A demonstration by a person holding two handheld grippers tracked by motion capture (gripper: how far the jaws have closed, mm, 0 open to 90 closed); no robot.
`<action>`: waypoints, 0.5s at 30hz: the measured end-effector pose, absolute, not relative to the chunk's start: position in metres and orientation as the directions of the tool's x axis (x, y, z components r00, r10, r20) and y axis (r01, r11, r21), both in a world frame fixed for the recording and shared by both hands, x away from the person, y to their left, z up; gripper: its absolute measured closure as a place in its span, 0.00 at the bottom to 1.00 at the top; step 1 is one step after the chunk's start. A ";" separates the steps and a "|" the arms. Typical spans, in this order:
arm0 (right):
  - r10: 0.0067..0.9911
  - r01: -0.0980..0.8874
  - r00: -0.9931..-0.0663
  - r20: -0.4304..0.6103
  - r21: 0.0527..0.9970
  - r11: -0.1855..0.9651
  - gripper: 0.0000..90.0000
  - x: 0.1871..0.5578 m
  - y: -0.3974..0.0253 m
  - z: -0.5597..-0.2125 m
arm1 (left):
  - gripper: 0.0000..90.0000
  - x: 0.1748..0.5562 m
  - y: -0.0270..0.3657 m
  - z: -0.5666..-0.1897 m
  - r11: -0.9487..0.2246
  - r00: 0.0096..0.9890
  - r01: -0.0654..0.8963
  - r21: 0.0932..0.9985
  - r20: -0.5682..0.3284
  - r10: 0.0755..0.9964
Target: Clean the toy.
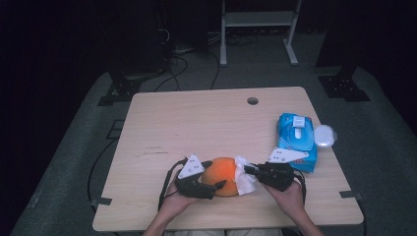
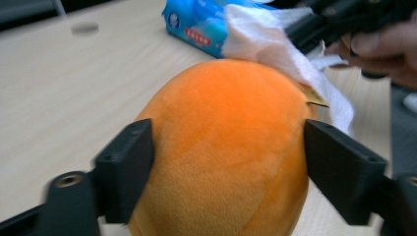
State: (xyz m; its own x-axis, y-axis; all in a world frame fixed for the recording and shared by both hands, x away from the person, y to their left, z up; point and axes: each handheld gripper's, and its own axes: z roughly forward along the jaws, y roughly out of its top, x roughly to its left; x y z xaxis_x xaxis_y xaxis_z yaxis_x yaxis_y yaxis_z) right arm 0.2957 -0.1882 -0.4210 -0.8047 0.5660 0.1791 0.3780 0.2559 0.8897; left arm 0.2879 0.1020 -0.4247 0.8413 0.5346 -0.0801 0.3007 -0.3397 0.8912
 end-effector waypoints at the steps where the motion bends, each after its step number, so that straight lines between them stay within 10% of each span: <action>1: 0.564 0.378 -0.806 0.182 0.890 0.254 0.94 0.295 -0.187 -0.421 | 0.26 0.288 0.102 -0.426 -0.347 0.838 0.301 0.888 -0.072 0.541; 7: 0.505 0.312 -0.850 0.148 0.915 0.257 0.94 0.286 -0.170 -0.407 | 0.36 0.277 0.092 -0.424 -0.438 0.872 0.166 0.884 0.075 0.483; 15: 0.536 0.344 -0.830 0.154 0.898 0.276 0.94 0.290 -0.178 -0.416 | 0.20 0.285 0.102 -0.425 -0.368 0.865 0.266 0.891 -0.053 0.498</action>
